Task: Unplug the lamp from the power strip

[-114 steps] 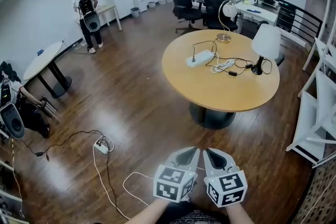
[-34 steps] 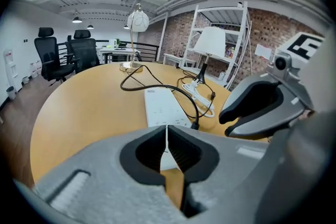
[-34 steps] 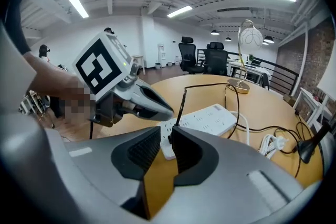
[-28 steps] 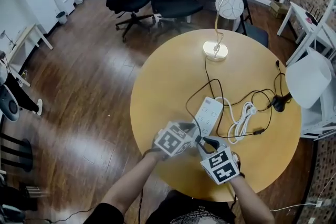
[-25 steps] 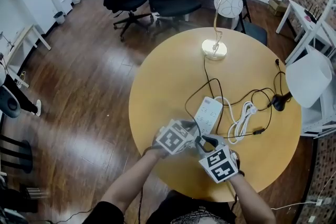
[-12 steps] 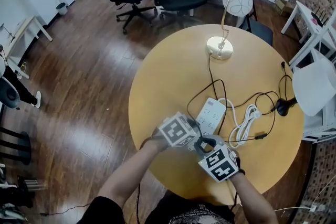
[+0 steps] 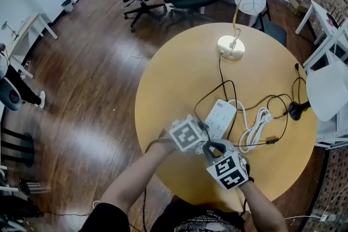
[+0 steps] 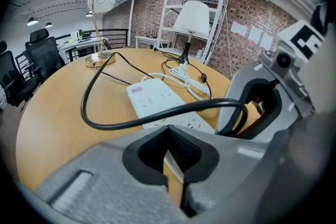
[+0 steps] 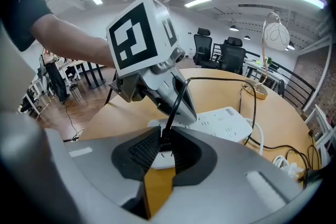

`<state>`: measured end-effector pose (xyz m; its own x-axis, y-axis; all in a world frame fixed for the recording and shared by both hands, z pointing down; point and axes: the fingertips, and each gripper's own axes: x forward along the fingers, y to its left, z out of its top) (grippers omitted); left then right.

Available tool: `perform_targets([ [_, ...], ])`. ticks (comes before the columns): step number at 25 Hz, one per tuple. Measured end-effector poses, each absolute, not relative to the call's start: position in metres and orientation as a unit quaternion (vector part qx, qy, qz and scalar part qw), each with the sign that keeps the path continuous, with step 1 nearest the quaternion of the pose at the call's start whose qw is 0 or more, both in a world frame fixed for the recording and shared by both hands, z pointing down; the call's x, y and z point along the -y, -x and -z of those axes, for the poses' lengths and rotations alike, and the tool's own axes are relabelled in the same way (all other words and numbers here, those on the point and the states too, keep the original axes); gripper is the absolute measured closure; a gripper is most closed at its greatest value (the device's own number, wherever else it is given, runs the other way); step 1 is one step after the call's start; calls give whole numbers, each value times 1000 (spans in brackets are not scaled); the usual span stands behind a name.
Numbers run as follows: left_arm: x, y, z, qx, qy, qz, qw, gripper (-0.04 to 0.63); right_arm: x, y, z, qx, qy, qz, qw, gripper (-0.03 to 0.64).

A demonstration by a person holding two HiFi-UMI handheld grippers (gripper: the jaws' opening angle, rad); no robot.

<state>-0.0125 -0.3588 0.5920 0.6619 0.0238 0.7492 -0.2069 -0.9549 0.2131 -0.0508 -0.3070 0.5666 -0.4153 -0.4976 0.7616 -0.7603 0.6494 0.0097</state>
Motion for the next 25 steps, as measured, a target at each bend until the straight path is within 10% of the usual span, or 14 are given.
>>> perform_targets([
  [25, 355, 7, -594, 37, -896, -434, 83, 594, 324, 33, -510, 827, -433, -139, 330, 557],
])
